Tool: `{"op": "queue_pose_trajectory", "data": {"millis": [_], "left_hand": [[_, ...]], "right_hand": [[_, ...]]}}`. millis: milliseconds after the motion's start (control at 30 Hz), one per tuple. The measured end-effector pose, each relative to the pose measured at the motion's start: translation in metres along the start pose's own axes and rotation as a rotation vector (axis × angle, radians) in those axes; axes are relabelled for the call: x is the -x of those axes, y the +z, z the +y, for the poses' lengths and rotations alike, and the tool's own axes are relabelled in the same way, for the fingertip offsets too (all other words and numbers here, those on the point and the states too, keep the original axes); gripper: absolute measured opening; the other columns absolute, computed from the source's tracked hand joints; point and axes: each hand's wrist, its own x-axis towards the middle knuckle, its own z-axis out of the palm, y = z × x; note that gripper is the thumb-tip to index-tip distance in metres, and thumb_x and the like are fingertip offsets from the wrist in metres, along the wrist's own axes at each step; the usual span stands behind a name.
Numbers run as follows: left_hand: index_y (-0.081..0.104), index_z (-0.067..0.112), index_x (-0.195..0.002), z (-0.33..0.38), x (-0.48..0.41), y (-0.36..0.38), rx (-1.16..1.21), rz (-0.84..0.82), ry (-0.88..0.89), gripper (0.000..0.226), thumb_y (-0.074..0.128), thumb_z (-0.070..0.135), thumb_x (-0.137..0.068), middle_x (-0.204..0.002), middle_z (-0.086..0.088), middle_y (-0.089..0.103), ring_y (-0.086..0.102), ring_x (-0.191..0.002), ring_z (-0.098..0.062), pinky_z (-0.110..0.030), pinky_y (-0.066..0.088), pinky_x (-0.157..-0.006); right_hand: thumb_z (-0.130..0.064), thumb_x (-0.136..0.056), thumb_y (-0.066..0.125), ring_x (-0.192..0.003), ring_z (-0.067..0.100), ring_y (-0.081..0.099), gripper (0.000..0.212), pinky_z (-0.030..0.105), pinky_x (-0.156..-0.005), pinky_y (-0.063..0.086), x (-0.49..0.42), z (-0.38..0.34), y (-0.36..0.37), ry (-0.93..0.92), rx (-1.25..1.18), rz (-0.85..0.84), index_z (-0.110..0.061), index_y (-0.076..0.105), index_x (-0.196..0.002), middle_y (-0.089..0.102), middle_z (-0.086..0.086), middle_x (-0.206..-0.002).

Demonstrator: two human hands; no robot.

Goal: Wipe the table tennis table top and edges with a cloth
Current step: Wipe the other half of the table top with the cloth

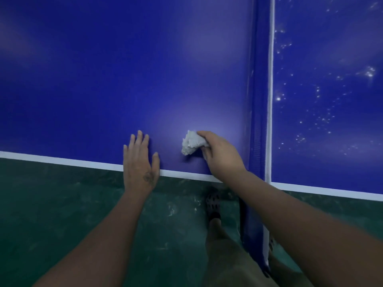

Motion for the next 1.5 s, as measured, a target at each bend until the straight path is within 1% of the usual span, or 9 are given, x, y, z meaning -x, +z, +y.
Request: {"op": "queue_pose_trajectory", "data": {"millis": [167,300,400,567,800,967,1133,1300,1500], "left_hand": [[0.031,0.009,-0.169,-0.017,0.005,0.015,-0.141,0.037,0.005,0.066,0.035,0.043,-0.113,-0.180,-0.008,0.020,0.013,-0.168,-0.027,-0.054,0.012,-0.136],[0.029,0.011,-0.170,-0.014,0.006,0.021,-0.168,0.079,-0.017,0.064,0.035,0.041,-0.113,-0.180,-0.004,0.019,0.012,-0.168,-0.024,-0.051,0.009,-0.136],[0.030,0.012,-0.170,-0.015,0.006,0.023,-0.187,0.109,-0.020,0.064,0.035,0.040,-0.113,-0.180,-0.004,0.019,0.014,-0.168,-0.025,-0.052,0.011,-0.136],[0.033,0.011,-0.169,-0.015,0.004,0.027,-0.178,0.140,-0.014,0.061,0.034,0.033,-0.112,-0.179,-0.006,0.024,0.018,-0.167,-0.027,-0.056,0.015,-0.134],[0.029,0.011,-0.170,-0.014,0.004,0.024,-0.191,0.095,-0.022,0.061,0.031,0.033,-0.113,-0.180,-0.006,0.020,0.014,-0.168,-0.026,-0.056,0.014,-0.135],[0.029,0.012,-0.170,-0.012,0.004,0.023,-0.202,0.080,-0.042,0.061,0.032,0.033,-0.113,-0.180,-0.005,0.018,0.013,-0.168,-0.026,-0.055,0.012,-0.135],[0.025,0.013,-0.171,-0.009,0.004,0.021,-0.232,0.050,-0.048,0.061,0.028,0.034,-0.114,-0.181,-0.003,0.014,0.009,-0.168,-0.025,-0.053,0.010,-0.136],[0.026,0.011,-0.171,-0.009,0.005,0.021,-0.227,0.052,-0.042,0.061,0.028,0.034,-0.114,-0.181,-0.004,0.015,0.010,-0.168,-0.026,-0.053,0.010,-0.136],[0.035,0.008,-0.167,-0.004,0.006,0.014,-0.114,0.033,-0.067,0.058,0.034,0.033,-0.114,-0.179,-0.008,0.024,0.015,-0.167,-0.028,-0.052,0.009,-0.136]], "right_hand": [[-0.004,-0.093,0.067,-0.125,0.035,0.064,0.046,0.046,-0.099,0.047,-0.021,0.018,0.034,-0.293,0.362,0.085,-0.016,0.065,-0.138,0.071,0.006,-0.134],[-0.014,-0.097,0.070,-0.157,0.034,0.036,0.040,0.048,-0.123,0.027,-0.027,0.024,0.060,-0.426,0.560,0.140,-0.019,0.065,-0.137,0.046,0.007,-0.166],[-0.021,-0.103,0.064,-0.162,0.037,0.022,0.036,0.054,-0.128,0.025,-0.025,0.019,0.069,-0.393,0.523,0.154,-0.023,0.062,-0.139,0.031,0.009,-0.174],[-0.008,-0.091,0.067,-0.163,0.034,0.020,0.074,0.048,-0.129,0.025,0.006,0.026,0.095,-0.501,0.524,0.062,-0.020,0.045,-0.160,0.021,0.010,-0.177],[-0.008,-0.095,0.069,-0.161,0.028,0.030,0.063,0.046,-0.130,0.028,0.062,0.042,0.104,-0.762,0.450,-0.155,-0.018,0.053,-0.156,0.039,0.004,-0.170],[0.001,-0.097,0.055,-0.149,0.031,0.050,0.055,0.049,-0.119,0.043,0.027,0.035,0.062,-0.554,0.269,0.095,-0.014,0.062,-0.149,0.054,0.007,-0.160],[0.017,-0.085,0.058,-0.163,0.032,0.021,0.082,0.054,-0.130,0.023,0.003,0.050,0.036,-0.135,0.340,0.218,-0.019,0.049,-0.158,0.032,0.003,-0.174],[0.015,-0.077,0.059,-0.159,0.038,0.029,0.089,0.055,-0.129,0.023,0.065,0.045,0.096,-0.448,0.343,0.041,-0.013,0.045,-0.160,0.036,0.011,-0.171],[0.018,-0.078,0.062,-0.153,0.029,0.045,0.091,0.050,-0.120,0.044,0.101,0.027,0.090,-0.386,0.163,-0.467,-0.025,0.051,-0.158,0.039,-0.004,-0.170]]}}
